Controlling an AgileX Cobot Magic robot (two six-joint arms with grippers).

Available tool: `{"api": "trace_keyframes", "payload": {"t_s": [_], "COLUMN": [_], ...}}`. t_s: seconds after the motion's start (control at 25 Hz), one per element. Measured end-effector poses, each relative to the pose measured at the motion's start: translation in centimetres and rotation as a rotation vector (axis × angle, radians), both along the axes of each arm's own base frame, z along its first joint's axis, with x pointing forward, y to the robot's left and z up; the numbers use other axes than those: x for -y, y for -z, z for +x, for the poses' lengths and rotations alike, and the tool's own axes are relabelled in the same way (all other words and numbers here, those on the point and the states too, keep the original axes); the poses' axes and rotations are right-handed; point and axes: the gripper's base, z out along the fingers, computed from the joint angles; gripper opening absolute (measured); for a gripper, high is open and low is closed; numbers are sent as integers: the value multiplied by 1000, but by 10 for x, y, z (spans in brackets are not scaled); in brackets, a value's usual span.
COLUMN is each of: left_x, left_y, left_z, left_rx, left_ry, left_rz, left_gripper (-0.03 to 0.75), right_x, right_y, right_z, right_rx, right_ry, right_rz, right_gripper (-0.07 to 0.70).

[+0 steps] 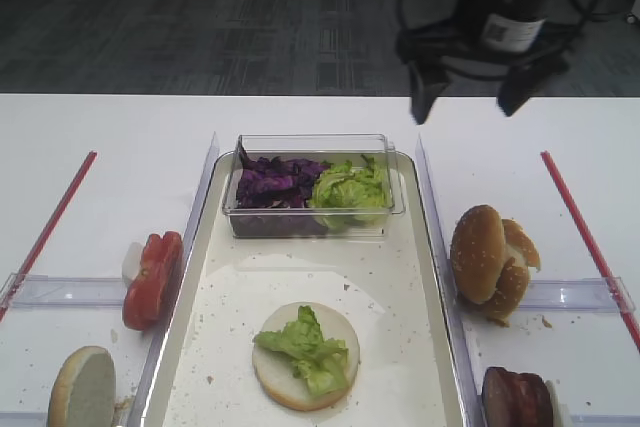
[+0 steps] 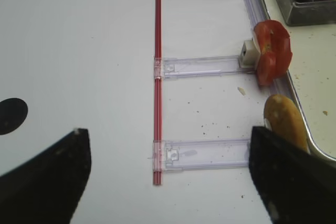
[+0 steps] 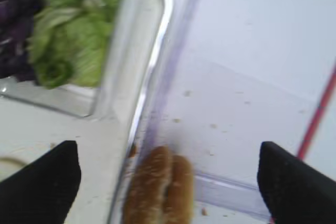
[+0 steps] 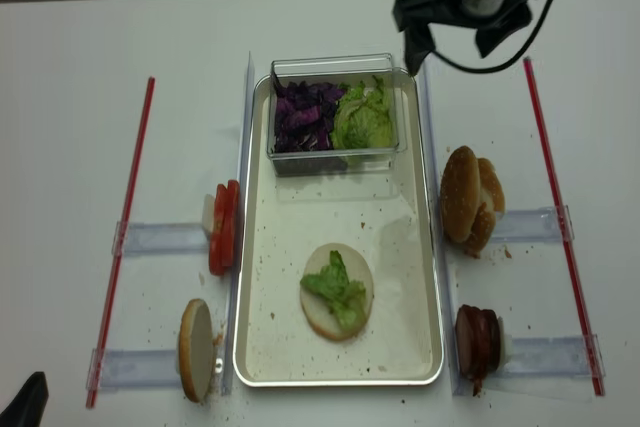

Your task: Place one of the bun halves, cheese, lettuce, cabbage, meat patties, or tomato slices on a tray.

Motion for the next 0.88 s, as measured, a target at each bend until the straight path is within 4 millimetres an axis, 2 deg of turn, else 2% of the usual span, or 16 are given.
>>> {"api": "trace_keyframes", "payload": {"t_s": [0.2, 0.36, 0.48, 0.76, 0.88], "left_x": [0, 0, 0, 0, 0], "left_y": [0, 0, 0, 0, 0], "left_z": [0, 0, 0, 0, 0], "left_rx": [0, 0, 0, 0, 0], "left_ry": [0, 0, 0, 0, 0], "left_rz": [0, 0, 0, 0, 0], "left_gripper": [565, 565, 565, 565, 565], "right_x": [75, 112, 122, 121, 120], "right_y": [0, 0, 0, 1, 9], "right_z": [15, 17, 16, 16, 9], "right_rx": [5, 2, -1, -8, -42], "right_ry": [181, 280, 309, 313, 314], "right_rz": [-42, -42, -34, -17, -12], "right_gripper": [692, 692, 692, 691, 684]}}
